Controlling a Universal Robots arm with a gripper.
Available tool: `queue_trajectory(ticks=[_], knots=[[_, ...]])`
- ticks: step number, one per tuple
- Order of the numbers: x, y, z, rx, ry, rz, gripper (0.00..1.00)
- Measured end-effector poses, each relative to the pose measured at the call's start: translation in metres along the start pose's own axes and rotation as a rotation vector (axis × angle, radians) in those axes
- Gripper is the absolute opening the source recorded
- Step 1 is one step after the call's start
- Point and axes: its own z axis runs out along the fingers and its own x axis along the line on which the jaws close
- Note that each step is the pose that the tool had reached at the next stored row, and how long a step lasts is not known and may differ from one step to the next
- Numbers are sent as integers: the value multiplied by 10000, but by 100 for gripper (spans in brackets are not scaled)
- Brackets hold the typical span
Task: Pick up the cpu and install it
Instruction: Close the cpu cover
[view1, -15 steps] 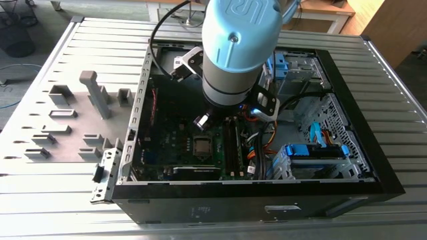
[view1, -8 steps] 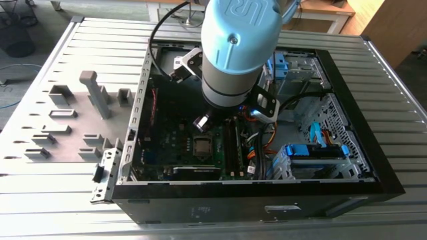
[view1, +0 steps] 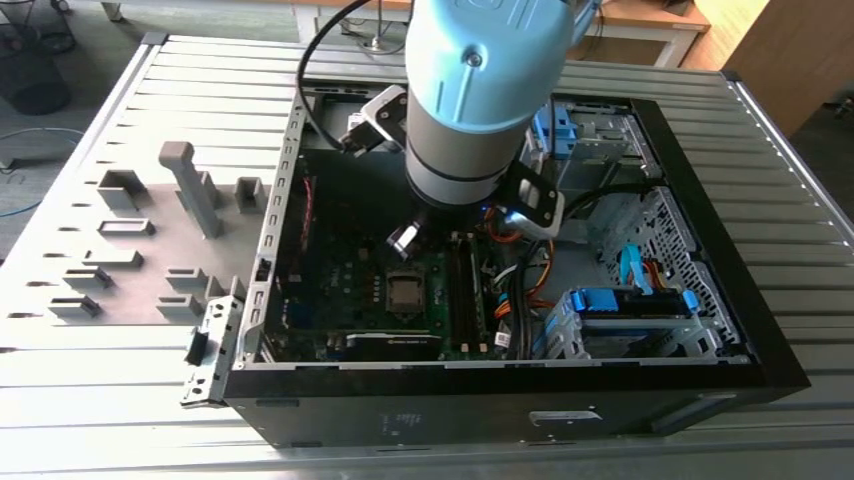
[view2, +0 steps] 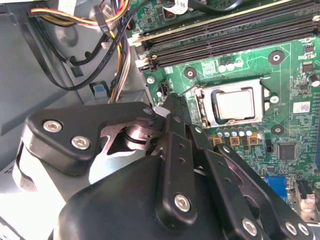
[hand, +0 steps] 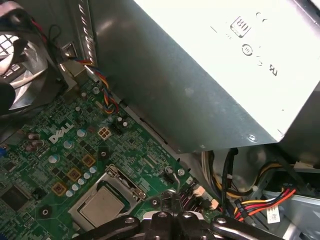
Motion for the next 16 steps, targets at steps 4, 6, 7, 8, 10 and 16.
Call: queue_trajectory(ticks=[4,6,7,8,10,16], knots=[[-30,-25,-6,-30,33,15,11],[-66,-58,-5,-53,60,26,11],[-86,-76,-3,-64,72,32,11],[-102,-92,-2,-70,77,34,11],[-122,-99,1,-72,81,34,11],[-190,-72,26,-71,81,35,11]])
